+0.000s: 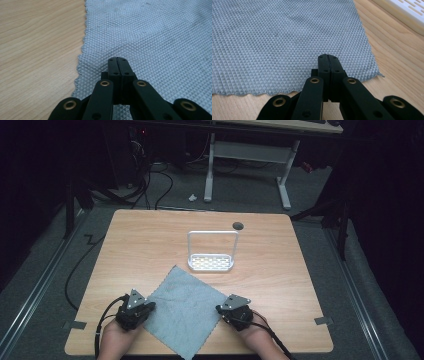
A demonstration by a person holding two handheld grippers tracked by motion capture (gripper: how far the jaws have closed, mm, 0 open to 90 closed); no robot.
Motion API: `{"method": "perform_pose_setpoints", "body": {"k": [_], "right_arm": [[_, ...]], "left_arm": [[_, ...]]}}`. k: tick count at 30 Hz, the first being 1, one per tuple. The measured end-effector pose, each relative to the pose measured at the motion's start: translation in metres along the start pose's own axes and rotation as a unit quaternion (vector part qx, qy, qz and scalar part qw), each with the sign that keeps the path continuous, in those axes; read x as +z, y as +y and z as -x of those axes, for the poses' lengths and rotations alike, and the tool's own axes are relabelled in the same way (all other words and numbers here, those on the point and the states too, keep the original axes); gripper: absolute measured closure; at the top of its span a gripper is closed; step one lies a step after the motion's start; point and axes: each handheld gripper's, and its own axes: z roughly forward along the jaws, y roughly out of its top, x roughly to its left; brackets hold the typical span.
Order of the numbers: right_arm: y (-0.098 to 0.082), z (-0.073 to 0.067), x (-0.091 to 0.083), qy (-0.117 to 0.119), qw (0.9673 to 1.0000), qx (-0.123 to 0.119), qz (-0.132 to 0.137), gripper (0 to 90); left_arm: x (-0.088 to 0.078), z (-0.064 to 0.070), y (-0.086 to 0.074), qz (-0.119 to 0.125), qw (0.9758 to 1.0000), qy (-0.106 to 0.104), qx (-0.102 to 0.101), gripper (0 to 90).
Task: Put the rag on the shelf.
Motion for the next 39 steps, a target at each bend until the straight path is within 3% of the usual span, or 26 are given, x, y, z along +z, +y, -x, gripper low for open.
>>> {"method": "perform_pose_setpoints", "body": {"k": [5, 6, 7, 9, 13, 14, 15, 16, 17, 19, 21, 22, 24, 25, 27, 32, 33, 39], "right_arm": [[-0.008, 0.006, -0.008, -0.017, 0.9998, 0.006, -0.005, 90.0], [-0.010, 0.009, -0.009, -0.020, 0.9998, 0.009, -0.005, 90.0], [-0.012, 0.012, -0.011, -0.027, 0.9996, 0.010, -0.009, 90.0], [-0.016, 0.020, -0.014, -0.034, 0.9992, 0.019, -0.010, 90.0], [-0.022, 0.034, -0.017, -0.047, 0.9981, 0.040, -0.008, 90.0], [-0.023, 0.037, -0.018, -0.050, 0.9977, 0.046, -0.009, 90.0], [-0.025, 0.041, -0.018, -0.051, 0.9973, 0.053, -0.008, 90.0], [-0.025, 0.041, -0.018, -0.051, 0.9973, 0.053, -0.008, 90.0], [-0.025, 0.044, -0.018, -0.053, 0.9970, 0.056, -0.005, 90.0], [-0.025, 0.044, -0.018, -0.057, 0.9965, 0.061, -0.004, 90.0], [-0.025, 0.043, -0.021, -0.054, 0.9964, 0.064, 0.007, 90.0], [-0.024, 0.042, -0.024, -0.050, 0.9965, 0.066, 0.015, 89.8], [-0.024, 0.037, -0.031, -0.046, 0.9965, 0.063, 0.030, 89.8], [-0.024, 0.037, -0.031, -0.046, 0.9965, 0.063, 0.030, 89.8], [-0.024, 0.022, -0.037, -0.026, 0.9976, 0.052, 0.037, 89.8], [-0.026, 0.001, -0.034, 0.002, 0.9993, 0.033, 0.018, 89.9], [-0.027, -0.003, -0.034, 0.004, 0.9995, 0.028, 0.010, 90.0], [-0.030, -0.007, -0.033, 0.002, 0.9997, 0.022, -0.005, 90.0]], "left_arm": [[0.002, 0.014, 0.004, -0.012, 0.9984, -0.045, 0.031, 89.8], [0.002, 0.014, 0.004, -0.012, 0.9984, -0.045, 0.031, 89.8], [0.002, 0.021, 0.006, -0.017, 0.9969, -0.062, 0.046, 89.8], [0.004, 0.026, 0.008, -0.025, 0.9944, -0.087, 0.053, 89.8], [0.004, 0.034, 0.011, -0.040, 0.9892, -0.125, 0.064, 89.8], [0.004, 0.034, 0.011, -0.040, 0.9892, -0.125, 0.064, 89.8], [0.005, 0.040, 0.012, -0.049, 0.9840, -0.153, 0.076, 89.8], [0.005, 0.040, 0.012, -0.049, 0.9840, -0.153, 0.076, 89.6], [0.005, 0.044, 0.013, -0.054, 0.9816, -0.165, 0.080, 88.6], [0.006, 0.046, 0.014, -0.056, 0.9808, -0.166, 0.086, 85.5], [0.006, 0.047, 0.017, -0.045, 0.9817, -0.163, 0.087, 83.8], [0.006, 0.049, 0.019, -0.008, 0.9871, -0.153, 0.045, 82.0], [0.005, 0.039, 0.023, 0.017, 0.9911, -0.122, 0.050, 81.5], [0.005, 0.039, 0.023, 0.017, 0.9911, -0.122, 0.050, 81.0], [0.009, 0.028, 0.026, 0.033, 0.9949, -0.077, 0.055, 80.9], [0.021, 0.027, 0.026, 0.013, 0.9957, -0.064, 0.066, 81.1], [0.027, 0.031, 0.027, -0.004, 0.9949, -0.056, 0.084, 81.2], [0.028, 0.032, 0.028, -0.006, 0.9941, -0.065, 0.087, 82.6]]}}
